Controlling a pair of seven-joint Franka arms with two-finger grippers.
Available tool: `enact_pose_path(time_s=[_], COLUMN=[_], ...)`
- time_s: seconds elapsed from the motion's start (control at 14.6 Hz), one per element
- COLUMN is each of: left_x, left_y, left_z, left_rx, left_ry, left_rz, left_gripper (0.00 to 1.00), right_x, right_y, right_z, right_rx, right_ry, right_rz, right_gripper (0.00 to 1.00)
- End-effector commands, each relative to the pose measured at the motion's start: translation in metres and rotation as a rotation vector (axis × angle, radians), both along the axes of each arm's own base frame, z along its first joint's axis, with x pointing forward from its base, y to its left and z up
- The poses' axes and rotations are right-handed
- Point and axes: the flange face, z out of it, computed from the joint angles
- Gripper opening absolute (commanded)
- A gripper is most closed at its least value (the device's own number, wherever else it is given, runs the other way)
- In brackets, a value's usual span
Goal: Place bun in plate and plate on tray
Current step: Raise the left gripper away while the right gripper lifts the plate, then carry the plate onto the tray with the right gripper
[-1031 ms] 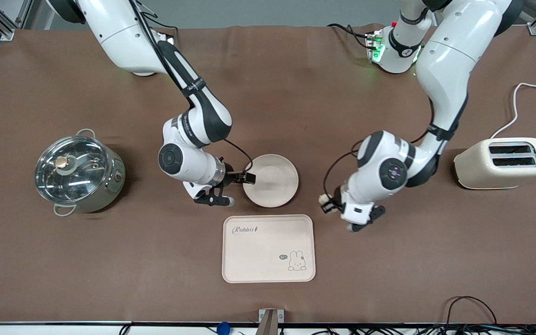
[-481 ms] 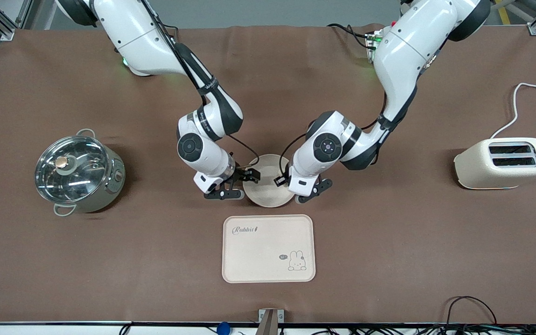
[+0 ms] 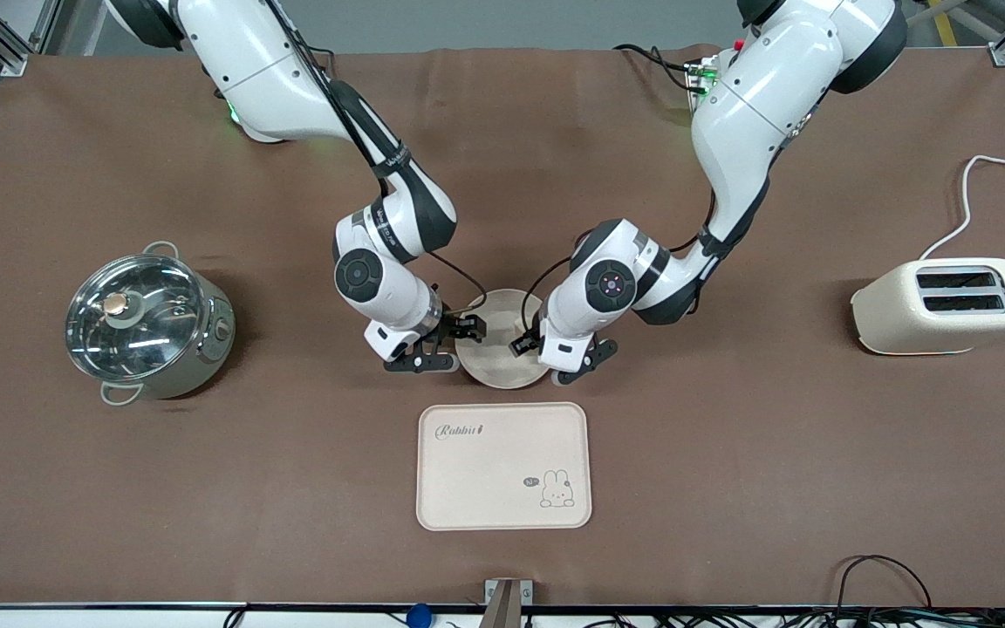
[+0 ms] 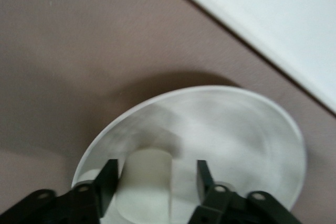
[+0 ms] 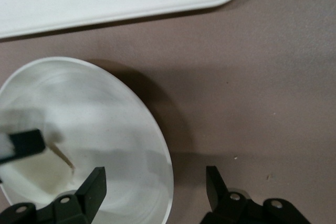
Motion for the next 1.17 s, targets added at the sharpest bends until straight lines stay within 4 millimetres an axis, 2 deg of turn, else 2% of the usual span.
enact_pose_path(time_s=[0.0, 0.07, 0.14, 0.21, 0.27, 0.34, 0.55, 0.62, 0.69, 0.82, 0.96, 1.03, 1.1], left_x=[0.016, 0.026, 0.032, 0.039, 0.047, 0.054, 0.056, 0.052, 0.050, 0.043, 0.038, 0.036, 0.031], left_y=[0.025, 0.038, 0.055, 0.072, 0.096, 0.120, 0.176, 0.190, 0.204, 0.225, 0.250, 0.269, 0.276], left_z=[0.062, 0.095, 0.119, 0.149, 0.175, 0.198, 0.263, 0.281, 0.298, 0.330, 0.354, 0.367, 0.378], left_rx=[0.079, 0.124, 0.165, 0.193, 0.214, 0.231, 0.285, 0.304, 0.319, 0.344, 0.365, 0.364, 0.372], left_ry=[-0.054, -0.100, -0.118, -0.145, -0.164, -0.185, -0.212, -0.212, -0.215, -0.229, -0.237, -0.246, -0.254], left_rz=[-0.023, -0.053, -0.078, -0.120, -0.180, -0.231, -0.333, -0.349, -0.358, -0.421, -0.498, -0.536, -0.581], left_gripper=[1.00, 1.00, 1.00, 1.00, 1.00, 1.00, 1.00, 1.00, 1.00, 1.00, 1.00, 1.00, 1.00], right_x=[-0.008, -0.008, -0.009, -0.009, -0.012, -0.015, -0.022, -0.025, -0.023, -0.024, -0.014, 0.000, 0.023], right_y=[-0.001, -0.002, -0.004, -0.005, -0.007, -0.011, -0.017, -0.015, -0.009, 0.005, 0.032, 0.031, 0.026], right_z=[-0.005, -0.005, -0.008, -0.010, -0.014, -0.020, -0.022, -0.013, 0.013, 0.033, 0.059, 0.050, 0.055], right_rx=[-0.023, -0.026, -0.029, -0.027, -0.030, -0.031, -0.036, -0.027, 0.001, 0.067, 0.124, 0.118, 0.127], right_ry=[-0.005, -0.008, -0.009, -0.020, -0.024, -0.038, -0.040, -0.045, -0.066, -0.056, -0.086, -0.095, -0.118], right_rz=[0.027, 0.033, 0.028, 0.023, 0.019, 0.012, 0.004, 0.007, -0.010, -0.064, -0.092, -0.105, -0.127], right_gripper=[0.56, 0.48, 0.37, 0.23, 0.11, 0.03, 0.00, 0.00, 0.00, 0.00, 0.00, 0.00, 0.00])
